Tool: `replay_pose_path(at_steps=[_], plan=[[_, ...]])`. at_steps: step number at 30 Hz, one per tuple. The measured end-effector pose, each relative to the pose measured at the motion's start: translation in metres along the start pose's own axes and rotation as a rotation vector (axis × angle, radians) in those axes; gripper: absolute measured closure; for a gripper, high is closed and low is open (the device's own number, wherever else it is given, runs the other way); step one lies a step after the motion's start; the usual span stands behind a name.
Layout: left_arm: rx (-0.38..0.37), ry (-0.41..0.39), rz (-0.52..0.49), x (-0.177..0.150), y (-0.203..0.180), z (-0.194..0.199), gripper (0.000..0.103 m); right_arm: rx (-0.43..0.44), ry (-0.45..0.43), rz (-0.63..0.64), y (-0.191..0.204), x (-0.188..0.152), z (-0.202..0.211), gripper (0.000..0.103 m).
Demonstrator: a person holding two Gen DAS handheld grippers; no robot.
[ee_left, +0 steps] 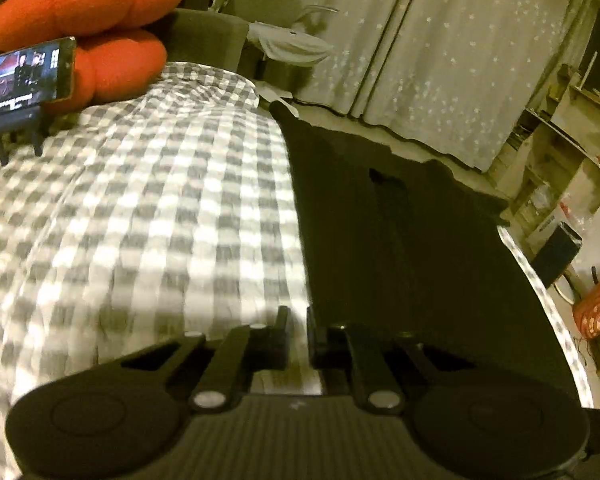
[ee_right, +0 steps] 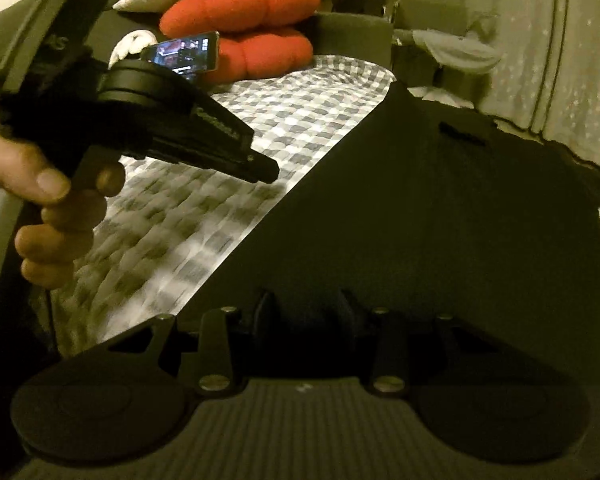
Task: Fold clothes
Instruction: 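Lower the garment onto the bedspread with both grippers, laying it flat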
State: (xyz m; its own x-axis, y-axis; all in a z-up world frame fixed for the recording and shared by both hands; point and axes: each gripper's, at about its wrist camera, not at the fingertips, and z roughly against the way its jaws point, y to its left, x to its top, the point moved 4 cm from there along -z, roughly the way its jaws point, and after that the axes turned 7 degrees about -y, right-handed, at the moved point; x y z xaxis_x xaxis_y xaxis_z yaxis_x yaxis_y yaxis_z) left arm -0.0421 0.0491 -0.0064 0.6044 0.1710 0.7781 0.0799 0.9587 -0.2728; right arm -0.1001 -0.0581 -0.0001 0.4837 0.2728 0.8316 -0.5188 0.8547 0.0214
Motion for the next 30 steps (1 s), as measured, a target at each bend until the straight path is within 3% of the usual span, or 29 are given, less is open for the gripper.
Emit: replay_pose_path(at_steps=[4, 14, 22, 25, 30], plan=[[-0.020, 0.031, -0.010, -0.025, -0.007, 0.004, 0.095, -0.001, -0.039, 0.010, 0.009, -0.016, 0.013, 0.061], [-0.012, 0.009, -0.117, -0.043, -0.022, 0.021, 0.100, -0.004, -0.069, 0.012, 0.018, -0.034, 0.032, 0.061], [-0.033, 0.020, -0.138, -0.056, -0.027, 0.036, 0.101, 0.043, -0.052, 0.037, 0.024, -0.044, 0.046, 0.061], [-0.038, 0.028, -0.138, -0.061, -0.028, 0.043, 0.100, 0.075, -0.079, -0.028, 0.020, -0.044, 0.053, 0.061], [-0.054, 0.046, -0.088, -0.062, -0.019, 0.053, 0.100, 0.004, -0.132, -0.141, -0.006, -0.040, 0.060, 0.061]])
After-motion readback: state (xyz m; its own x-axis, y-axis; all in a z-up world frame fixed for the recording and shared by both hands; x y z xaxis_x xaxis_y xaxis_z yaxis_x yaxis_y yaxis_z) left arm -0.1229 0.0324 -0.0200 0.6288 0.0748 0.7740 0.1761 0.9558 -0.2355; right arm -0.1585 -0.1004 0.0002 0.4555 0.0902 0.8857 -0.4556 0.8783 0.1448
